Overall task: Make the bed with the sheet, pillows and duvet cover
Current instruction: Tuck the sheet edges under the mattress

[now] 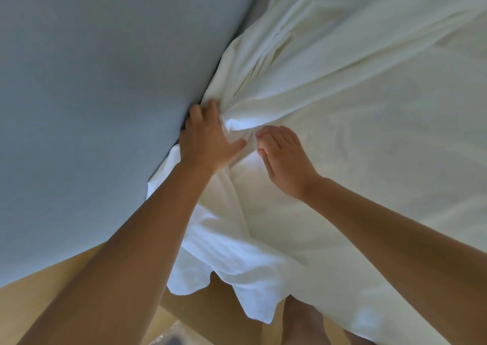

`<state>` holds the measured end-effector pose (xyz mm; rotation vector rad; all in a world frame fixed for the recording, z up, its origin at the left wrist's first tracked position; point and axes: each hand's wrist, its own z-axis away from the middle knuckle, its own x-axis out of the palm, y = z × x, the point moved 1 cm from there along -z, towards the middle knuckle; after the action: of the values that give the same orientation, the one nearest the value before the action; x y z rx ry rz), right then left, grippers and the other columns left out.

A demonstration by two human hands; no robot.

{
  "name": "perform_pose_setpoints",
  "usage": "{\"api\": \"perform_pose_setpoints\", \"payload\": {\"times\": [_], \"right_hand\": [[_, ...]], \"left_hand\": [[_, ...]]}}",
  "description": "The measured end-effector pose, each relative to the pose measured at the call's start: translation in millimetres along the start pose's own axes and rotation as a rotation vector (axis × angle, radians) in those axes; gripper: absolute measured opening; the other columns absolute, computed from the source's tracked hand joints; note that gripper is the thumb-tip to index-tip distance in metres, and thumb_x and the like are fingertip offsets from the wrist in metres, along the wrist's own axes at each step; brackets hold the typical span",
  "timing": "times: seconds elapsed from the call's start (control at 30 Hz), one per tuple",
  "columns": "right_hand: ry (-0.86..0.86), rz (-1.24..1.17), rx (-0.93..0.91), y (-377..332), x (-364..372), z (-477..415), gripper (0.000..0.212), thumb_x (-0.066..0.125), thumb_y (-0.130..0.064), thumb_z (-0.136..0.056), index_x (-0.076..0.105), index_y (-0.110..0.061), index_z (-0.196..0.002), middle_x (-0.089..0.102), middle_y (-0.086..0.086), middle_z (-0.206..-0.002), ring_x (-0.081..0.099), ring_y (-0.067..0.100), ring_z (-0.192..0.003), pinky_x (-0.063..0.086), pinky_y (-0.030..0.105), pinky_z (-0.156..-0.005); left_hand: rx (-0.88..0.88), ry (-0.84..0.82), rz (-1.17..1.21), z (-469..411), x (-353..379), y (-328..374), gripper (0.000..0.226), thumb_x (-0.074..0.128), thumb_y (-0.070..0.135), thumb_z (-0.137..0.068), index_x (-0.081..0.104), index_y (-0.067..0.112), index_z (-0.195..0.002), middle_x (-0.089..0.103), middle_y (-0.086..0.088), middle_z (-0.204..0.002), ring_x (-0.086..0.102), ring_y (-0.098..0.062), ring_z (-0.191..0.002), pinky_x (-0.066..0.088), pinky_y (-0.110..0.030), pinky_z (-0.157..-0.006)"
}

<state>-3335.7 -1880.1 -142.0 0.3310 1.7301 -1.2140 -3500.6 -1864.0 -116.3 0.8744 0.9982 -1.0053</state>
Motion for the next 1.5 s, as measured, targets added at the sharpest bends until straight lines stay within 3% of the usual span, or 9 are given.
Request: {"api": "perform_pose_setpoints", "payload": {"times": [0.1,0.2,0.4,0.5,0.67,0.83,1.13,1.3,1.5], "right_hand": [[-0.251,0.018,0.019,3.4,-10.6,-9.1,0.016,0.041,-0.003,-0.093,0.048,0.001,-0.106,0.055,0.006,-0.076,0.058,0.027,-0.081,0.032,0.036,-0.104],[-0.5,0.178,-0.006,9.0,-27.3,-5.9,0.024,0.039,-0.002,-0.089,0.038,-0.005,-0.113,0.054,0.005,-0.073,0.055,0.029,-0.071,0.034,0.028,-0.062],[-1.042,0.516,0.454,84.4,-110.6,139.3,0.02,0.033,-0.022,-0.095,0.047,-0.016,-0.109,0.062,0.006,-0.114,0.06,0.029,-0.106,0.046,0.034,-0.082],[-0.827,0.438,0.577,98.8,-121.6,180.0,0.011,0.033,-0.029,-0.096,0.036,-0.02,-0.091,0.067,0.005,-0.101,0.063,0.028,-0.094,0.046,0.033,-0.078],[-0.153,0.277,0.555,98.6,-100.8,176.6,0.045,0.062,-0.031,-0.083,0.052,-0.005,-0.119,0.052,0.017,-0.116,0.048,0.038,-0.109,0.036,0.044,-0.091],[0.441,-0.207,1.263,79.0,-87.5,219.9,0.087,0.074,-0.038,-0.074,0.03,-0.006,-0.141,0.036,0.018,-0.137,0.034,0.037,-0.126,0.031,0.048,-0.102],[0.477,-1.077,1.582,42.2,-48.0,216.6,0.021,0.038,-0.004,-0.089,0.055,-0.015,-0.092,0.054,-0.001,-0.077,0.052,0.017,-0.07,0.041,0.023,-0.056],[0.652,-0.594,1.522,87.4,-120.0,312.6,0.018,0.039,-0.017,-0.077,0.039,-0.021,-0.059,0.04,-0.002,-0.058,0.039,0.017,-0.055,0.033,0.026,-0.052],[0.527,-0.617,1.345,105.2,-135.2,345.4,0.033,0.063,-0.024,-0.086,0.043,-0.012,-0.11,0.054,-0.002,-0.098,0.053,0.015,-0.085,0.04,0.024,-0.073]], "left_hand": [[-0.029,-0.087,0.038,3.3,9.8,5.8,0.089,0.07,0.049,-0.075,0.025,0.012,-0.143,0.034,-0.016,-0.142,0.037,-0.033,-0.128,0.033,-0.043,-0.102],[-0.069,-0.065,0.167,5.0,7.1,10.3,0.057,0.058,0.032,-0.089,0.036,0.009,-0.136,0.054,-0.02,-0.123,0.052,-0.039,-0.112,0.042,-0.042,-0.088],[-0.005,-0.052,-0.048,33.2,15.9,27.0,0.063,0.057,0.037,-0.087,0.033,0.007,-0.136,0.049,-0.021,-0.123,0.049,-0.04,-0.11,0.042,-0.046,-0.083],[0.042,-0.116,-0.131,65.0,43.6,59.4,0.093,0.06,0.048,-0.083,0.009,0.008,-0.149,0.025,-0.02,-0.147,0.029,-0.037,-0.13,0.03,-0.05,-0.1],[0.141,-0.101,-0.107,107.2,72.6,102.0,0.093,0.051,0.048,-0.086,-0.006,0.01,-0.15,-0.008,-0.019,-0.157,-0.005,-0.036,-0.144,0.002,-0.061,-0.111],[0.003,-0.339,-0.021,172.8,93.5,110.8,0.125,0.049,0.083,-0.063,-0.025,0.023,-0.145,-0.024,-0.013,-0.153,-0.017,-0.033,-0.142,0.0,-0.063,-0.109],[0.06,-0.398,-0.151,222.9,108.6,115.8,0.102,0.061,0.044,-0.078,-0.01,0.029,-0.149,-0.013,-0.012,-0.156,-0.01,-0.031,-0.143,0.004,-0.057,-0.112],[0.56,-0.474,-0.265,250.5,113.7,155.3,0.098,0.058,0.047,-0.077,-0.008,0.036,-0.149,-0.013,-0.008,-0.157,-0.014,-0.026,-0.142,-0.005,-0.057,-0.108],[0.623,-0.611,-0.413,267.3,130.1,194.6,0.085,0.048,0.016,-0.093,-0.015,0.032,-0.148,-0.014,-0.007,-0.158,-0.01,-0.031,-0.144,0.001,-0.052,-0.114]]}}
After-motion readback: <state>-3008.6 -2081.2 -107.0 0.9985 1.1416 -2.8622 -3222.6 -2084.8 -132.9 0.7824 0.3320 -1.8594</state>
